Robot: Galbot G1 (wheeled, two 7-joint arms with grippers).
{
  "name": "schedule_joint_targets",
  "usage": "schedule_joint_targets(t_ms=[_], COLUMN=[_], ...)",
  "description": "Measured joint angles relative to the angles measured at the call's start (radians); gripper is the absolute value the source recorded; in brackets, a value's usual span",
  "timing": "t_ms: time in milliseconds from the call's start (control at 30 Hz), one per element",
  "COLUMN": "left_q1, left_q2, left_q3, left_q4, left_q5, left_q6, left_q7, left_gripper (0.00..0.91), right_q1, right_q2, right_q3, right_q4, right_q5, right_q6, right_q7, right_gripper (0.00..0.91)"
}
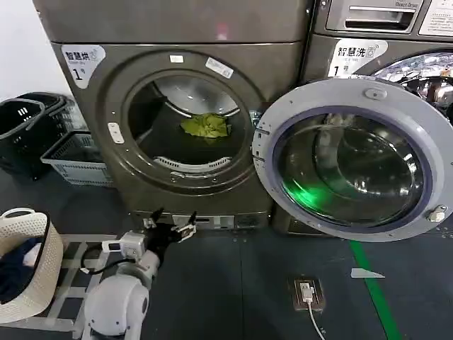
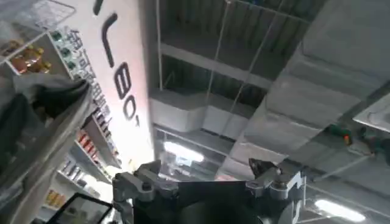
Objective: Grasp the clothes from the dryer.
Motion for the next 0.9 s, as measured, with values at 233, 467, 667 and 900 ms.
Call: schedule_joint_targets(t_ms=[233,467,667,900], left_q1=[0.002,0.005,0.003,0.002], left_q2=[-0.001,0.000,0.000,-0.002], left_q3=[0.001,0.001,-0.001,0.000], left_q4=[-0.007,-0.009,-0.005,-0.002], left_q5=[-0.002,-0.004,-0.009,-0.012], left_q6=[0.000,0.000,0.000,0.000], left_q7=[0.003,0.003,0.003,0.001], left_gripper=[0.907,0.907,0.907,0.907], right_q1=[-0.007,-0.013,-0.013,-0.018], right_q2=[0.000,0.001,0.005,0.013], right_q3=[0.011,0.018,0.024,0.023], right_q4=[0.001,-0.002,-0.001,0.005], right_q5=[0.008,0.010,0.010,0.005], right_q6=[-0.003,-0.008,-0.009,-0.010], right_q7=[0.006,0.013,0.016,0.019], right_gripper=[0.907,0.907,0.907,0.907])
